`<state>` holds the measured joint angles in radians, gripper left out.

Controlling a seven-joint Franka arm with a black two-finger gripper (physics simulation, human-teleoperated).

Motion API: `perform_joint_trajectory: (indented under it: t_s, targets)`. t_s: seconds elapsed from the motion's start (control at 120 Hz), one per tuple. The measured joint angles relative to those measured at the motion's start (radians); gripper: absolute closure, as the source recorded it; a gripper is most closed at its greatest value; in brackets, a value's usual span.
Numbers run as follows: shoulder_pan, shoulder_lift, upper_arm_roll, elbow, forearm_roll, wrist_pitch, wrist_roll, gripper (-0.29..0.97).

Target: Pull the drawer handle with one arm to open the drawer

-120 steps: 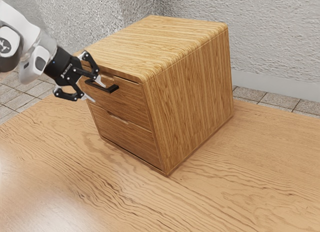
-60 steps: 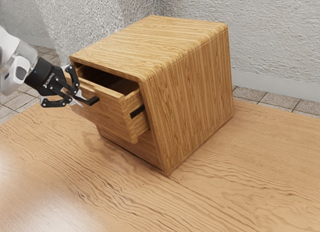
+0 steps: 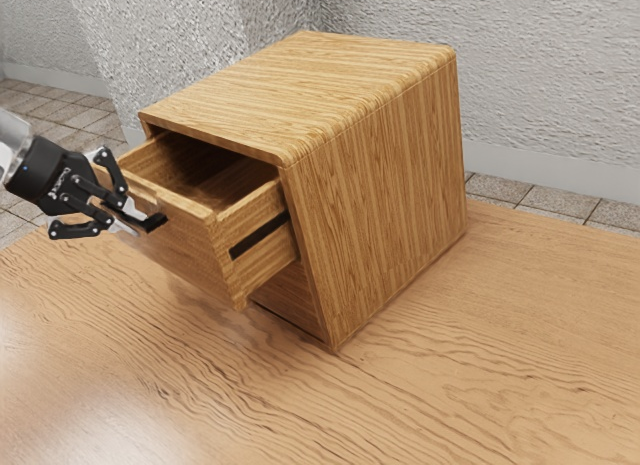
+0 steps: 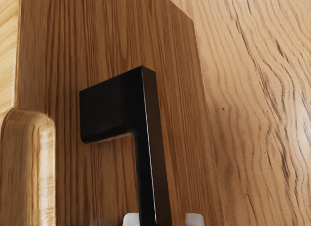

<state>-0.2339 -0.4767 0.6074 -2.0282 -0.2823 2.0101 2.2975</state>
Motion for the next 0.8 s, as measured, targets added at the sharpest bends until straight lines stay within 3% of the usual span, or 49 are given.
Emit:
perform_joint_trajectory:
  t_s: [0.258, 0.525, 0.8]
  targets:
    - [-0.039, -0.063, 0.016, -0.038, 0.046, 0.007, -0.002, 0.78]
    - [-0.04, -0.181, 0.016, -0.093, 0.143, 0.007, -0.008, 0.78]
    - [-0.039, -0.204, -0.025, -0.122, 0.237, 0.008, -0.03, 0.78]
